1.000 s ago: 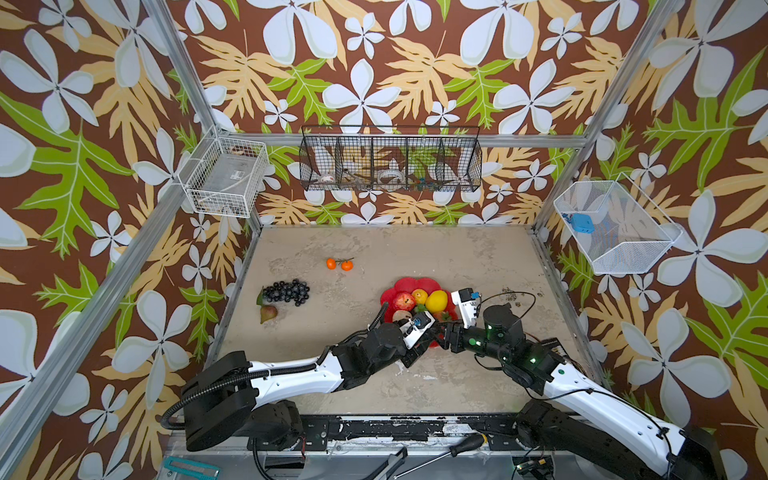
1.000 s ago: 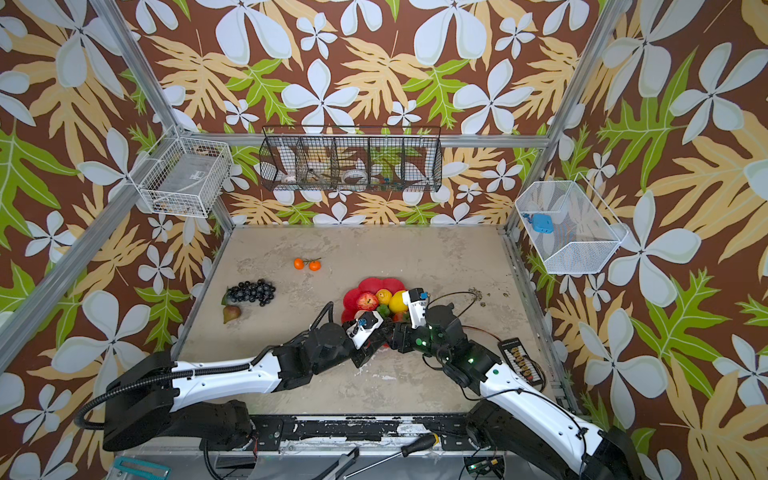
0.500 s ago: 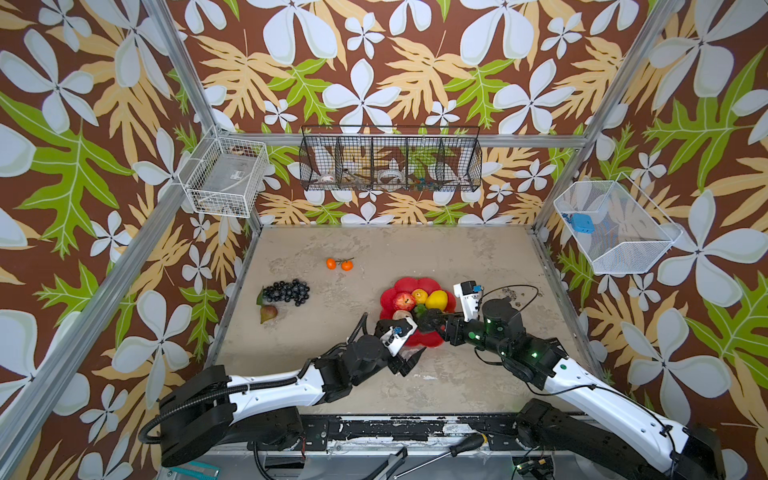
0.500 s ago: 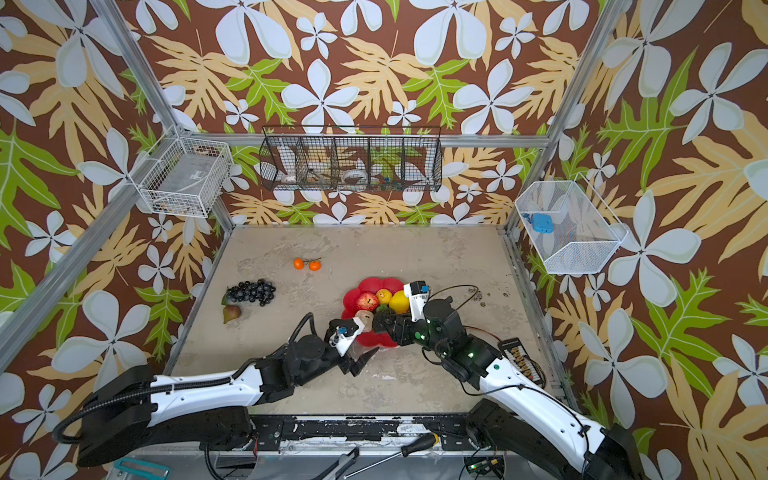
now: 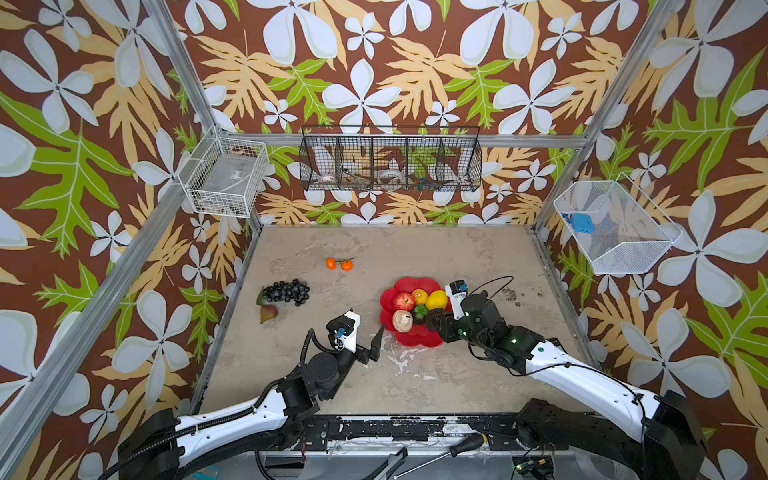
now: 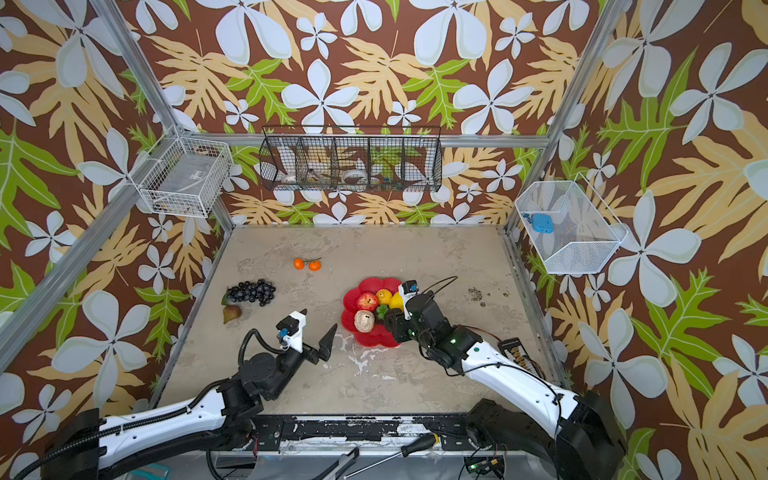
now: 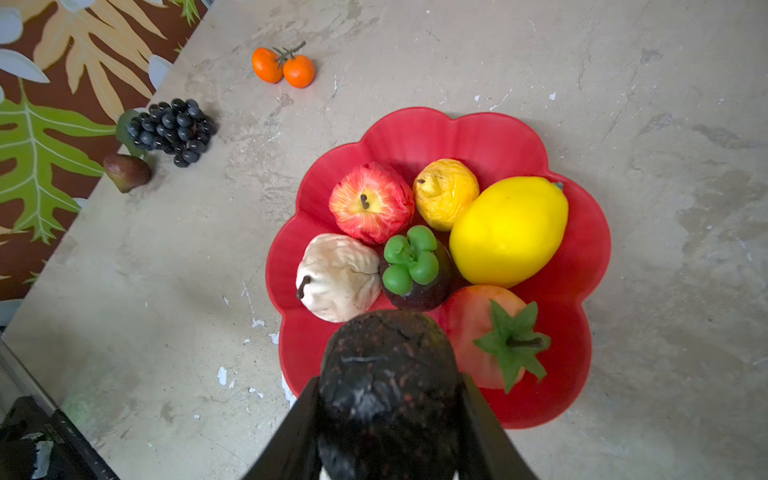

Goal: Place and organize the fake fruits in the fruit bowl
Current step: 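Lower the avocado into the plate with the right gripper while the left gripper withdraws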

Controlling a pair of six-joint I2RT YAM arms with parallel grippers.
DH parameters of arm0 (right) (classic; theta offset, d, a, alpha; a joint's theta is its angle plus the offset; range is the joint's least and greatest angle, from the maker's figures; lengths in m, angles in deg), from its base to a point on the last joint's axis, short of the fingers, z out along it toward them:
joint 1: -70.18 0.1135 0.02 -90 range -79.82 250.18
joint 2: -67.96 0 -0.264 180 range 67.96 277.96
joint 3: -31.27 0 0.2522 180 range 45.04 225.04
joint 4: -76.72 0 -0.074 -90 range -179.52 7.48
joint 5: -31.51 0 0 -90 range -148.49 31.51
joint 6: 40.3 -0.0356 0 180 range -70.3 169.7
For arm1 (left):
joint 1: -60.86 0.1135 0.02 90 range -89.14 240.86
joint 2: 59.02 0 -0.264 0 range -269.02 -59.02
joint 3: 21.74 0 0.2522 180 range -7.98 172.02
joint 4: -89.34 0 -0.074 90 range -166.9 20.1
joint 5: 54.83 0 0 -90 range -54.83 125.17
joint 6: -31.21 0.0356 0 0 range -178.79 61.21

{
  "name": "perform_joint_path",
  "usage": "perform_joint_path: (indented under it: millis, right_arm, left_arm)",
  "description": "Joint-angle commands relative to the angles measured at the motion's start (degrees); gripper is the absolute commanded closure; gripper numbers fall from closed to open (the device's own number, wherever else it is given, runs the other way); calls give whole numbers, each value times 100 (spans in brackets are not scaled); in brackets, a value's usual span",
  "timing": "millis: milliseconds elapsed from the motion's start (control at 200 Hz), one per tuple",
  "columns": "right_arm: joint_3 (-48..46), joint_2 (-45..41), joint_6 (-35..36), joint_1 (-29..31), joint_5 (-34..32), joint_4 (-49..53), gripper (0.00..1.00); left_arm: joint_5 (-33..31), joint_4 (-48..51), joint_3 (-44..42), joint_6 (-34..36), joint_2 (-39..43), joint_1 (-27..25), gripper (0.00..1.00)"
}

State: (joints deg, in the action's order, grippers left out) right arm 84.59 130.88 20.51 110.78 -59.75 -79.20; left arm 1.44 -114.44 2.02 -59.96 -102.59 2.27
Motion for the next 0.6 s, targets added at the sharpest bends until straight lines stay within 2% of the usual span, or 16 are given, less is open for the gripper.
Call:
perform_joint_path:
  millis: [0,591]
  right_arm:
    - [42,150,184,99,-333,8,57]
    - [-415,800,-200,185,-402,-937,56]
  left_arm:
    - [-236,-216,-32,74,-43,16,4]
    - [-157,-495,-156,117,-248,20,3]
